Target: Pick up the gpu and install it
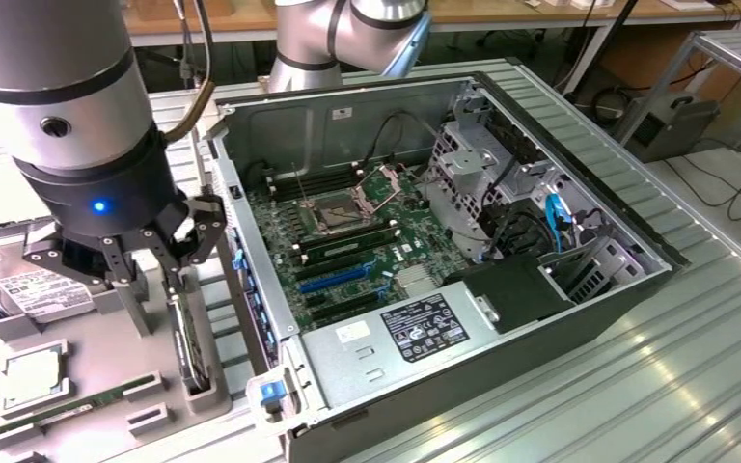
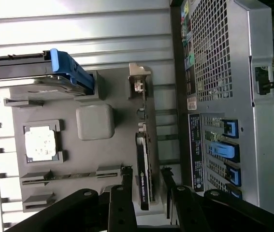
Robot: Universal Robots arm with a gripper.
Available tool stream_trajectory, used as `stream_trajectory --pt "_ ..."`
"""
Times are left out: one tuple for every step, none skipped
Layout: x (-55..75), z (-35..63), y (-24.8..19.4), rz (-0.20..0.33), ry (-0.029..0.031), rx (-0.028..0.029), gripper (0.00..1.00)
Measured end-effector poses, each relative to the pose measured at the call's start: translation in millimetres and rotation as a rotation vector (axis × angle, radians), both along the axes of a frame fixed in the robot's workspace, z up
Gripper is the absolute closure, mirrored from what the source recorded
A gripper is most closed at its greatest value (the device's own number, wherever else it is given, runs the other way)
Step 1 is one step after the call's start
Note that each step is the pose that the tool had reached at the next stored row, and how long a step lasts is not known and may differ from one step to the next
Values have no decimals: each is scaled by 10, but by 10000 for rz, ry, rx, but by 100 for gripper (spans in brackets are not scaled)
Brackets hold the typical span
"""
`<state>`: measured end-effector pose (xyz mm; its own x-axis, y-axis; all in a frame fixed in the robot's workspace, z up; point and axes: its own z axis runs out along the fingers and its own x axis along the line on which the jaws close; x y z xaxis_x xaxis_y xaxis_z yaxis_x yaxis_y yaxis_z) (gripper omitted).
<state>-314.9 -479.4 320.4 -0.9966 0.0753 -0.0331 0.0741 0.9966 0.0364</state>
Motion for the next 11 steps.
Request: stream_trajectory --pt "-5 -36 -1 -1 -1 0 64" --pt "-10 -59 -1 -2 -1 -1 64" --pt "-15 -80 -2 -4 0 -1 64" --pt "-26 -112 -2 -7 -2 0 64" --pt "-32 -131 -3 -7 -4 0 64" --pt "-37 -150 -2 -7 -7 0 64" --pt "-42 -179 -2 -6 -16 0 64" --pt "-44 -196 -3 -6 -23 -1 64" --pt "-46 -212 -2 -7 -33 0 64" --pt "-46 -239 -3 -6 -40 0 64" --pt "-46 -266 -2 -6 -42 0 64"
